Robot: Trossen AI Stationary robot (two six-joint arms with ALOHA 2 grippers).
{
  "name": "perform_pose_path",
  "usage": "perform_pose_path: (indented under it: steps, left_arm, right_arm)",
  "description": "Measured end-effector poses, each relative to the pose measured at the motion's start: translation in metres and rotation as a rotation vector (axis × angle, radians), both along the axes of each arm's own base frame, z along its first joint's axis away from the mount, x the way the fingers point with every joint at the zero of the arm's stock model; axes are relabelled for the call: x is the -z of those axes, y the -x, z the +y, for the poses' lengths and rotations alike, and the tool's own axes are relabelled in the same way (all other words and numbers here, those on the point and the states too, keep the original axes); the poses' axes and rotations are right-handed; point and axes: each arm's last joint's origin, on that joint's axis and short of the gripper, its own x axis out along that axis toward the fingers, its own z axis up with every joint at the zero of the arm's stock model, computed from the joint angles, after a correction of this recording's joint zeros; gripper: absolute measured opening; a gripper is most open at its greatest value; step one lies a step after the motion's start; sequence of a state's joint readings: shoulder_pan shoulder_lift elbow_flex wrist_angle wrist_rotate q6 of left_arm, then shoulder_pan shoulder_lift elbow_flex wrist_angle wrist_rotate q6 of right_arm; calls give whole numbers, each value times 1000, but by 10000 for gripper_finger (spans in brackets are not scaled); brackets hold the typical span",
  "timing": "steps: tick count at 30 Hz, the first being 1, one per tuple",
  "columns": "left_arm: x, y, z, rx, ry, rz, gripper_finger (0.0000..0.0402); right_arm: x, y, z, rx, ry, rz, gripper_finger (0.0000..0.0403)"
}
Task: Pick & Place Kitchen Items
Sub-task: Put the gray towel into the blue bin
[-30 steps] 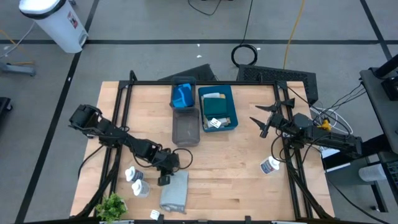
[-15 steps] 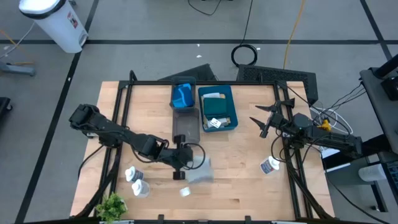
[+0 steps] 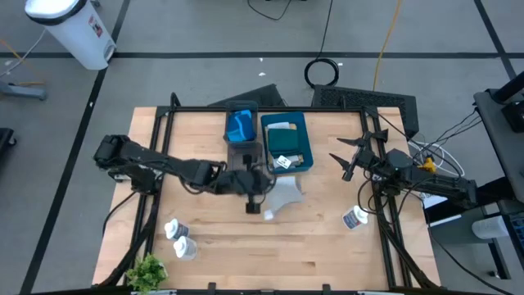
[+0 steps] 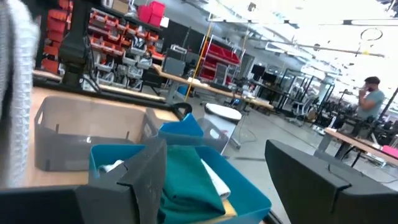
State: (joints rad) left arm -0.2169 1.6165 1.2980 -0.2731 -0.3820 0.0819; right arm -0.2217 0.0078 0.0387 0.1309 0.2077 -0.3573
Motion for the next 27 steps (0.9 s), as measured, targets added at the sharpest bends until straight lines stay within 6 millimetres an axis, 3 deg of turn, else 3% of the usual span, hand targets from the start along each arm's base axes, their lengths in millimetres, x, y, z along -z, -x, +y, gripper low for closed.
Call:
perform_pose_path:
  steps: [4, 8, 18, 27]
  left_arm:
    - [-1, -8, 17, -29, 10, -43, 10]
    - [18, -20, 24, -16, 13, 5, 10]
    - [25, -45, 21, 104, 47, 73, 10]
    - [28, -46, 21, 147, 42, 103, 10]
  right_arm:
    - [-3, 0, 0, 0, 5, -29, 247]
    - [-6, 1, 0, -1, 11, -58, 247]
    - [-9, 1, 0, -54, -260, -225, 249]
    - [-26, 5, 1, -107, -310, -438, 247]
